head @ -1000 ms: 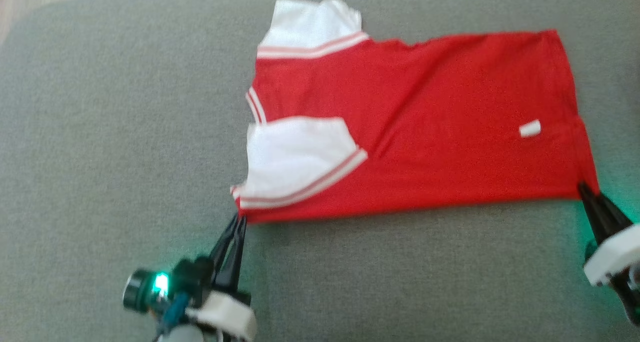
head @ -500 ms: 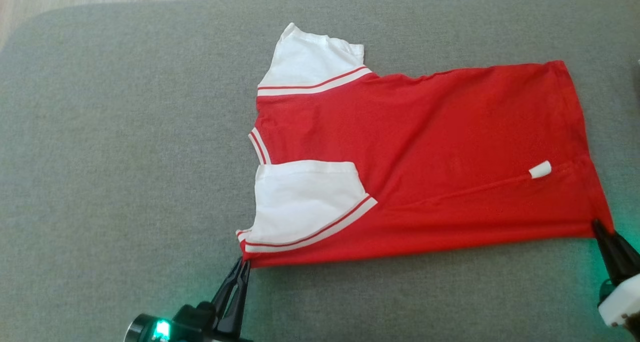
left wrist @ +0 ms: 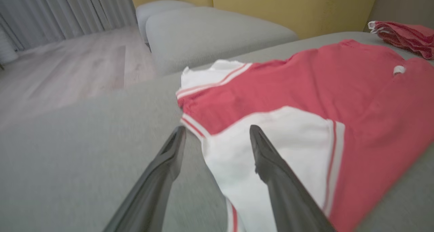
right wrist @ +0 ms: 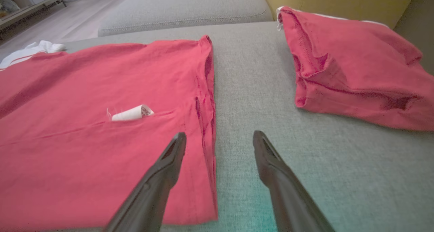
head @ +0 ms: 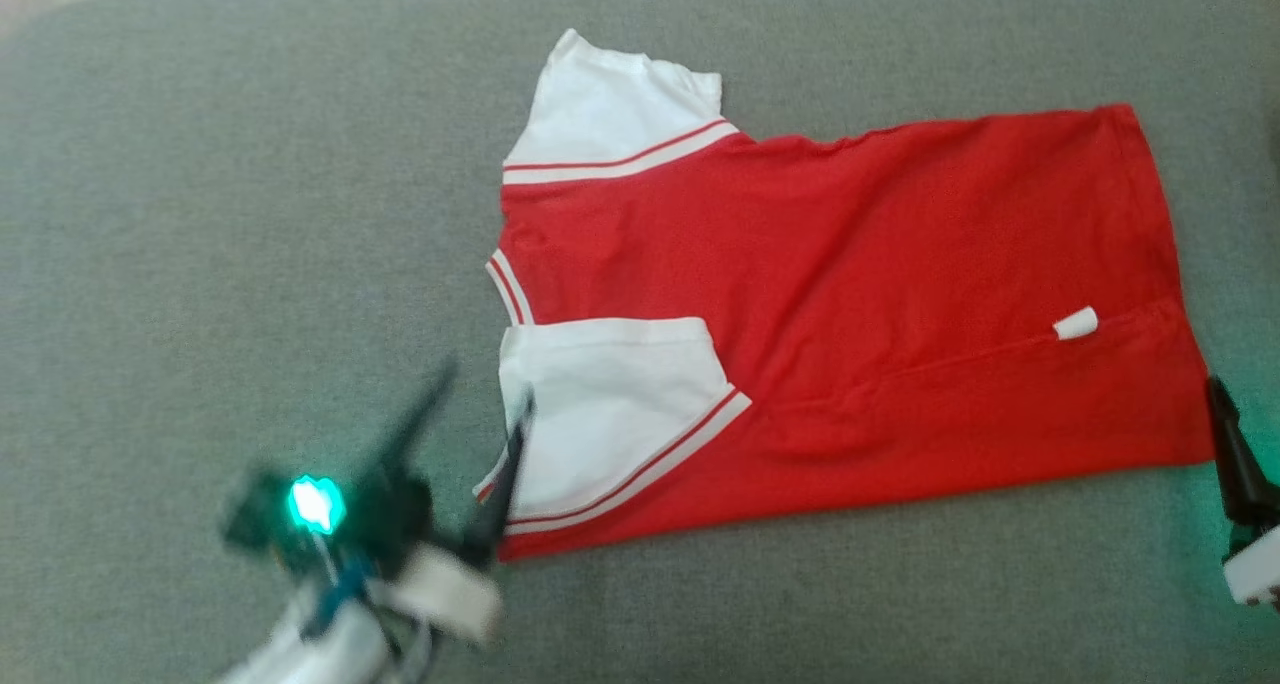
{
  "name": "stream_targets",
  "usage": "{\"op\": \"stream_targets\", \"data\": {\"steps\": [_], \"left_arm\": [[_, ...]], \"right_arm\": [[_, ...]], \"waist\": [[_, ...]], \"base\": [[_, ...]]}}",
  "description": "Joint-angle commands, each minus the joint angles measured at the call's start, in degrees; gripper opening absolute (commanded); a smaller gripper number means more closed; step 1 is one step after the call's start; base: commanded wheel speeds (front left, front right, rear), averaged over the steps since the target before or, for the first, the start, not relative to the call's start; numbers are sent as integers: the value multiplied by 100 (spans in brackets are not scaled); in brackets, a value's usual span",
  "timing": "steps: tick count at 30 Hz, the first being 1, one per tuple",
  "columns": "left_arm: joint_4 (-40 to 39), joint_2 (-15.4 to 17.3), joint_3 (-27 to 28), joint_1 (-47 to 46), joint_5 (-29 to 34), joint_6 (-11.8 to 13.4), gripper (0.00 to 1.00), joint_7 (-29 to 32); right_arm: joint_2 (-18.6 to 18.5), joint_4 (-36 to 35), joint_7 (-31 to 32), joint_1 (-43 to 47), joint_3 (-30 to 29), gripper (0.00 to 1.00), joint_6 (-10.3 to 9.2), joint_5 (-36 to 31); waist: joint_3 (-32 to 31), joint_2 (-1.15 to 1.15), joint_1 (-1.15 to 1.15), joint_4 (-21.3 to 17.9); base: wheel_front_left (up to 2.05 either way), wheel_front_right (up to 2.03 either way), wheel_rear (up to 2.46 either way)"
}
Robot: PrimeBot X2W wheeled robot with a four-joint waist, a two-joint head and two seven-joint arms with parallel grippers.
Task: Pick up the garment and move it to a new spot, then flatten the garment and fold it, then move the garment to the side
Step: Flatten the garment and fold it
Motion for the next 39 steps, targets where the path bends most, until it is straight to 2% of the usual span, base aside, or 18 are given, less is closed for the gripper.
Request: {"op": "stream_targets", "data": {"steps": [1,5,7,10,11,14,17,21,26,35,36,37,38,39], "left_arm": [[-275,337,328,-753,180,-113,100,167],[-380,577,483,-1938,271,-593,100,774],[-278,628,502,-2534,174,-974,100,1212],[5,600,499,-3351,-260,-1692,100,1994],[5,600,499,-3351,-260,-1692,100,1994],[372,573,539,-4118,-525,-2141,100,2670],[775,547,514,-4738,-677,-2428,100,3252],[1344,542,461,-5368,-786,-2592,100,3842],[2115,591,368,-5860,-845,-2671,100,4404],[2988,700,290,-6188,-757,-2676,100,4634],[3032,694,288,-6201,-766,-2681,95,4618],[3066,693,280,-6212,-767,-2686,45,4595],[3094,690,265,-6217,-771,-2693,11,4578],[3120,678,245,-6213,-796,-2703,0,4590]], "right_arm": [[-102,-273,-100,-56,-131,100,-5,-195],[81,-603,-108,-273,-318,100,-5,-542],[149,-760,-109,-383,-372,100,-5,-658],[231,-938,-88,-541,-390,100,-5,-799],[231,-938,-88,-541,-390,100,-5,-799],[305,-1062,-58,-686,-349,100,-5,-897],[359,-1130,-44,-806,-282,100,-5,-931],[409,-1167,-48,-940,-211,100,-5,-945],[464,-1143,-61,-1111,-100,100,-5,-954],[559,-1003,-107,-1373,91,100,-5,-964],[559,-983,-111,-1388,98,100,-5,-960],[556,-965,-114,-1403,101,100,-5,-955],[552,-947,-117,-1415,99,100,-5,-952],[544,-930,-119,-1424,92,100,-5,-947]], "waist": [[158,0,0,-93],[489,0,0,-258],[666,0,0,-351],[906,0,0,-527],[906,0,0,-527],[1155,0,0,-720],[1364,0,0,-911],[1598,0,0,-1140],[1834,0,0,-1385],[2148,0,0,-1629],[2161,0,0,-1633],[2173,0,0,-1633],[2180,0,0,-1628],[2181,0,0,-1617]], "base": [[0,0,0],[0,0,0],[0,0,0],[0,0,0],[0,0,0],[0,0,0],[0,0,0],[0,0,0],[0,0,0],[0,0,0],[0,0,0],[0,0,0],[0,0,0],[0,0,0]]}}
